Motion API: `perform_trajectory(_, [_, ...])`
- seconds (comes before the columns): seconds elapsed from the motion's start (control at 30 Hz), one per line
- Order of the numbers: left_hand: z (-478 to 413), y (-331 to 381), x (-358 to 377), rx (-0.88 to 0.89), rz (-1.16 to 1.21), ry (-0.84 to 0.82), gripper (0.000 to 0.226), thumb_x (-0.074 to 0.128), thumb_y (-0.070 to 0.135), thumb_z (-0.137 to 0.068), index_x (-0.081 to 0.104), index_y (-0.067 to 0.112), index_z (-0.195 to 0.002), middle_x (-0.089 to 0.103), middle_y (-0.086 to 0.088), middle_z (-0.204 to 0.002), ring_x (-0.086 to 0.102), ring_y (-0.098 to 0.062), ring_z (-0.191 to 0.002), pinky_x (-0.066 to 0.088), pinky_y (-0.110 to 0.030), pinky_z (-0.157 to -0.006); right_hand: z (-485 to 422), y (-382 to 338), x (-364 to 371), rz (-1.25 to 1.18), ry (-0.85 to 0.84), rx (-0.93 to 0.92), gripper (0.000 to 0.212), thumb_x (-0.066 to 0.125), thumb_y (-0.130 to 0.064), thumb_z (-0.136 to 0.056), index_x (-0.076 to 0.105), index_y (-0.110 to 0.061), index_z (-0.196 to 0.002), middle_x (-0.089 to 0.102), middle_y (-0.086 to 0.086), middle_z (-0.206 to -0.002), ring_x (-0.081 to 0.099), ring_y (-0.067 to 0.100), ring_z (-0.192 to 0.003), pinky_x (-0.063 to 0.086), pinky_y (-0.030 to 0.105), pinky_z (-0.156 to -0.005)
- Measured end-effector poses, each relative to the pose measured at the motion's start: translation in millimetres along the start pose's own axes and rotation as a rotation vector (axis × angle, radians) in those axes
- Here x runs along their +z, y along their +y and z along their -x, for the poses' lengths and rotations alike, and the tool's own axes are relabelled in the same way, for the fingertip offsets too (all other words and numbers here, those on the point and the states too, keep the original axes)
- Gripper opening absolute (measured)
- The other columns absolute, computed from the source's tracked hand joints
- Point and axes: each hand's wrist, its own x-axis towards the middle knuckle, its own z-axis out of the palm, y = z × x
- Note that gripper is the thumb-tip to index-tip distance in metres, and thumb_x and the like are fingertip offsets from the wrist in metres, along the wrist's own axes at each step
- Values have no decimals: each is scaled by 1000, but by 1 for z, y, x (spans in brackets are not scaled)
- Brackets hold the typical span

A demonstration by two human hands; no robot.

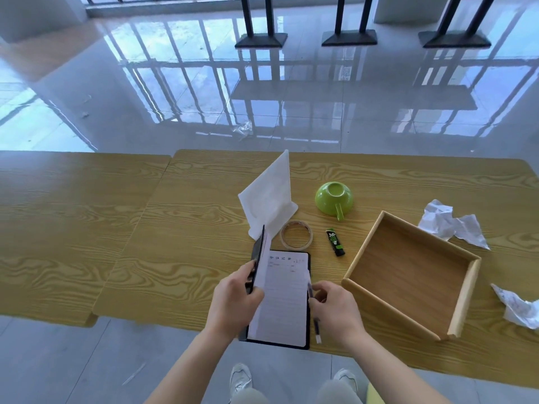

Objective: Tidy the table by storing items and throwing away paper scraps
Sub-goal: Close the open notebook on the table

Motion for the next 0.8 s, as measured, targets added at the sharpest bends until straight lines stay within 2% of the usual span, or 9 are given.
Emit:
perform_trajectory(0.07, [3, -1, -12, -22, 57, 12, 50, 53, 10, -78, 61, 45, -113, 68, 34, -93, 67, 0, -81, 55, -25, -68, -4, -14, 8, -22, -33, -5, 25, 66, -24, -87, 67, -26, -112, 68, -11, -83, 66, 7, -71, 58, 29, -64])
perform_trajectory(0.13, [5, -4, -21, -35, 103, 16, 51, 53, 8, -79, 61, 46, -113, 70, 32, -95, 69, -1, -80, 56, -26, -67, -8, -28, 18, -52, -75, 2, 29, 65, -21, -87, 66, -23, -116, 69, -7, -82, 68, 10, -71, 60, 34, -69])
perform_trajectory(0.27, [7, -12, -31, -60, 166, 35, 52, 55, 6, -82, 61, 28, -128, 74, 14, -97, 68, -3, -77, 54, -26, -66, -19, -52, 39, -88, -111, 29, 30, 65, -18, -88, 63, -18, -118, 70, 0, -87, 70, 13, -67, 61, 36, -68])
perform_trajectory(0.4, [7, -20, -38, -79, 167, 73, 55, 58, 4, -82, 58, 24, -133, 73, 10, -103, 68, -4, -79, 55, -27, -69, -31, -70, 57, -162, -106, 117, 30, 67, -11, -87, 63, -12, -116, 70, 6, -82, 71, 18, -63, 62, 40, -65])
perform_trajectory(0.53, [6, -27, -44, -88, 166, 104, 57, 61, 5, -81, 58, 26, -134, 72, 13, -100, 68, -2, -81, 55, -25, -72, -39, -74, 70, -93, -117, 119, 30, 66, -11, -84, 66, -10, -114, 72, 10, -91, 71, 26, -77, 61, 45, -71])
perform_trajectory(0.67, [7, -32, -47, -92, 170, 110, 57, 62, 7, -83, 56, 26, -137, 72, 8, -98, 68, -8, -74, 54, -24, -67, -41, -72, 78, -67, -111, 87, 30, 65, -15, -86, 65, -12, -116, 72, 7, -93, 70, 22, -77, 60, 36, -71])
perform_trajectory(0.73, [7, -34, -46, -99, 173, 119, 56, 61, 8, -83, 57, 27, -136, 72, 8, -96, 66, -16, -66, 55, -29, -64, -41, -72, 82, -118, -126, 63, 28, 63, -12, -88, 67, -10, -116, 73, 8, -100, 70, 23, -86, 59, 39, -79])
perform_trajectory(0.8, [8, -34, -45, -106, 172, 130, 55, 62, 9, -83, 57, 29, -135, 71, 9, -96, 65, -19, -65, 56, -34, -66, -38, -72, 83, -221, -168, 56, 24, 60, -2, -88, 71, -11, -107, 74, 8, -97, 71, 27, -87, 59, 44, -84])
